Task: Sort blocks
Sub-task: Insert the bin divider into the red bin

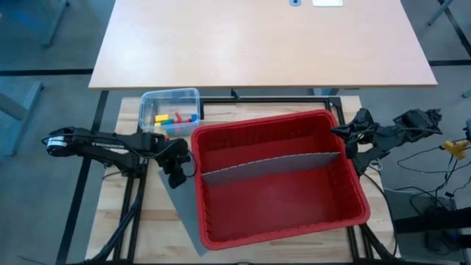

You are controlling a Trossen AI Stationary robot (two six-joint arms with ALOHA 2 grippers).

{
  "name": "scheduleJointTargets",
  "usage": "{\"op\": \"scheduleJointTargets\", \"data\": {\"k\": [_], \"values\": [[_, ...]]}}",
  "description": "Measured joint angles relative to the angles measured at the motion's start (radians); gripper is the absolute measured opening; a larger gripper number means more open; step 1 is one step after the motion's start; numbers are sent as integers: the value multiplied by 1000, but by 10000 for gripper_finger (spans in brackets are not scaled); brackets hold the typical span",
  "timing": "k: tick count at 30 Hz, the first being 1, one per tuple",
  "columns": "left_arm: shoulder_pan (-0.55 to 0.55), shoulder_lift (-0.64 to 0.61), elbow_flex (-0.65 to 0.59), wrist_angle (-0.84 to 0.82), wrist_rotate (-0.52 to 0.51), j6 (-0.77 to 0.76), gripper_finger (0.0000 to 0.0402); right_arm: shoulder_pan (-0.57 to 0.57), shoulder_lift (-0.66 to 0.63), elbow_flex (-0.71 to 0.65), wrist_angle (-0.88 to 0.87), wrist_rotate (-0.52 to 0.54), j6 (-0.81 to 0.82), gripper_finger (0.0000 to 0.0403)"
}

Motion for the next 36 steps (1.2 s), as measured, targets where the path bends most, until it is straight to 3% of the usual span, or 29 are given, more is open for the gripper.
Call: {"op": "scheduleJointTargets", "data": {"k": [4, 10, 14, 17, 25, 28, 33, 36], "values": [[-93, 55, 3, 21, -47, -63, 0, 0, 0, 0, 1, 0, 0, 0], [-263, 148, -47, 238, -184, -199, 0, 0, 0, -1, 1, 0, -2, 0], [-355, 207, -73, 283, -360, -468, 0, 0, 0, -2, 1, 0, 0, 0], [-399, 229, -99, 309, -412, -644, 0, 0, 0, -2, 1, 0, 0, 0], [-449, 305, -141, 572, -405, -707, 0, 0, 0, -2, 1, 0, -8, 0], [-451, 349, -128, 588, -348, -694, 0, 0, 0, -2, 1, 0, -8, 0], [-477, 393, -116, 513, -152, -678, 0, 0, 0, -2, 1, 0, -8, 0], [-494, 383, -115, 463, -115, -690, 0, 0, 0, -2, 1, 0, -7, 0]]}}
